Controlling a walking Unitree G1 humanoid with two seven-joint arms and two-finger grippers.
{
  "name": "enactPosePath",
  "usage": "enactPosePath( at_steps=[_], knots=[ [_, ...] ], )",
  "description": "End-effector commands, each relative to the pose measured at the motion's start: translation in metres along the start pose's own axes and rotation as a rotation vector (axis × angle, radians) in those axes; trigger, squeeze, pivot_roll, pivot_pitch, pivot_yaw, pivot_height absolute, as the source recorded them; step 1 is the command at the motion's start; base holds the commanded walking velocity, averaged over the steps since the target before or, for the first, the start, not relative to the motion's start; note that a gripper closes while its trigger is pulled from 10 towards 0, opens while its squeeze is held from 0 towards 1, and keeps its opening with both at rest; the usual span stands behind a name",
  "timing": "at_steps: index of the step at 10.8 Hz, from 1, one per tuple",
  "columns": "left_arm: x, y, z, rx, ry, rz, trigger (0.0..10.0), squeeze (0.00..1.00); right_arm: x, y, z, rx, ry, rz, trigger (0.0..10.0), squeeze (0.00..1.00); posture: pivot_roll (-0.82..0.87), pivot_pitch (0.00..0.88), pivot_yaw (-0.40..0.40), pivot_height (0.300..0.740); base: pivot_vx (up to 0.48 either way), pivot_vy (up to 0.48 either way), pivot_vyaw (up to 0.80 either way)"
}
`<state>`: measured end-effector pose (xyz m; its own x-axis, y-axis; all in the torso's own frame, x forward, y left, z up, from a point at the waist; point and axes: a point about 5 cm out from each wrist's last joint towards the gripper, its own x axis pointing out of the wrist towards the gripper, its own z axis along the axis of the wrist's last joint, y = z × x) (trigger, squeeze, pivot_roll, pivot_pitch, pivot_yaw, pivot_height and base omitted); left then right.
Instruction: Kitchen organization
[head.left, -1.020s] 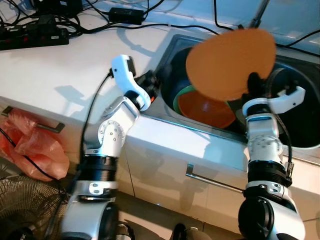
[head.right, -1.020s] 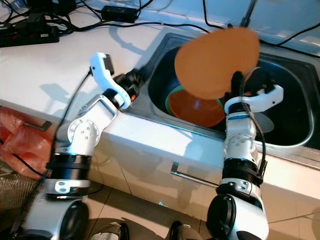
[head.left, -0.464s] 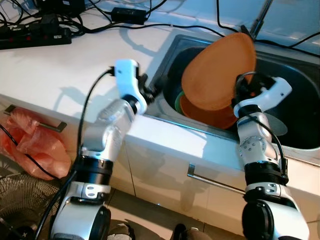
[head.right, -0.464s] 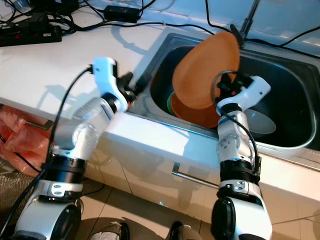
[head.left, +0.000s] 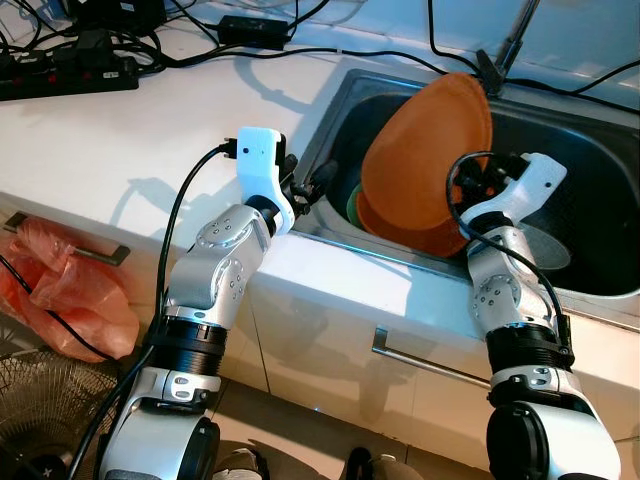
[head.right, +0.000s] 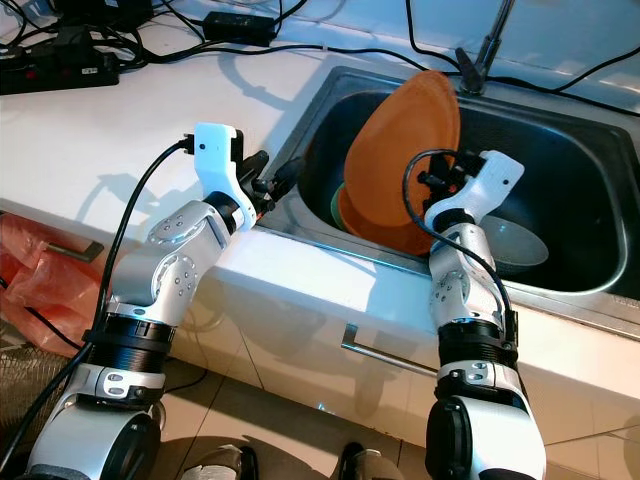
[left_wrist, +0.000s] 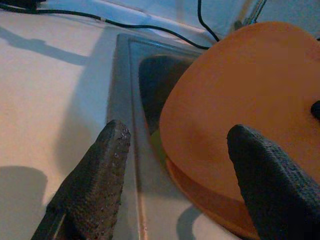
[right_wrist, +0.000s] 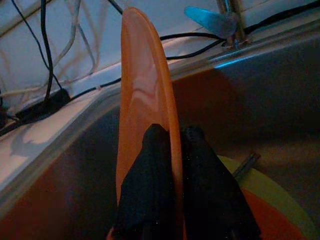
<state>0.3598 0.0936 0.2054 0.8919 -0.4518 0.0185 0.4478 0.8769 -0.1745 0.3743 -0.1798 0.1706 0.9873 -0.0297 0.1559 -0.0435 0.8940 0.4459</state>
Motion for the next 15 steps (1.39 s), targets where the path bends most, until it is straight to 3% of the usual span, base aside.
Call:
enactPosePath(
  at_steps=[1, 2, 3, 4, 5, 6, 7, 12, 15],
  knots=[
    [0.000, -0.004, 0.000, 0.016, -0.007, -0.017, 10.0, 0.00, -0.005, -0.005, -0.013, -0.010, 0.047, -0.010, 10.0, 0.00, 0.04, 0.131, -0.038, 0.740, 0.000, 0.000, 0.00],
    [0.000, -0.005, -0.001, 0.019, -0.003, -0.021, 10.0, 0.00, -0.006, -0.005, -0.017, -0.019, 0.064, -0.007, 10.0, 0.00, 0.04, 0.128, -0.037, 0.740, 0.000, 0.000, 0.00],
    [0.000, -0.005, -0.001, 0.019, -0.002, -0.023, 10.0, 0.00, -0.006, -0.004, -0.018, -0.017, 0.064, -0.001, 10.0, 0.47, 0.04, 0.126, -0.036, 0.740, 0.000, 0.000, 0.00],
    [0.000, -0.005, -0.001, 0.020, -0.001, -0.024, 10.0, 0.00, -0.006, -0.002, -0.017, -0.020, 0.062, 0.006, 10.0, 0.84, 0.03, 0.125, -0.036, 0.740, 0.000, 0.000, 0.00],
    [0.000, -0.005, -0.002, 0.021, 0.001, -0.026, 10.0, 0.00, -0.005, -0.001, -0.017, -0.022, 0.060, 0.012, 10.0, 0.96, 0.04, 0.122, -0.036, 0.740, 0.000, 0.000, 0.00],
    [0.000, -0.005, -0.002, 0.022, 0.003, -0.028, 10.0, 0.00, -0.005, 0.000, -0.017, -0.025, 0.061, 0.015, 10.0, 0.78, 0.04, 0.121, -0.036, 0.740, 0.000, 0.000, 0.00],
    [0.000, -0.005, -0.002, 0.022, 0.004, -0.028, 10.0, 0.00, -0.005, 0.001, -0.017, -0.028, 0.064, 0.017, 10.0, 0.00, 0.04, 0.120, -0.037, 0.740, 0.000, 0.000, 0.00],
    [-0.001, 0.000, 0.000, 0.018, -0.053, 0.026, 10.0, 0.00, -0.004, 0.006, -0.010, -0.066, 0.030, 0.047, 10.0, 0.00, 0.03, 0.130, -0.041, 0.740, 0.000, 0.000, 0.00],
    [-0.007, 0.015, 0.018, 0.206, -0.203, 0.206, 10.0, 0.00, -0.002, 0.025, 0.016, -0.247, -0.108, 0.151, 10.0, 0.00, 0.02, 0.135, -0.042, 0.740, 0.000, 0.000, 0.00]
  ],
)
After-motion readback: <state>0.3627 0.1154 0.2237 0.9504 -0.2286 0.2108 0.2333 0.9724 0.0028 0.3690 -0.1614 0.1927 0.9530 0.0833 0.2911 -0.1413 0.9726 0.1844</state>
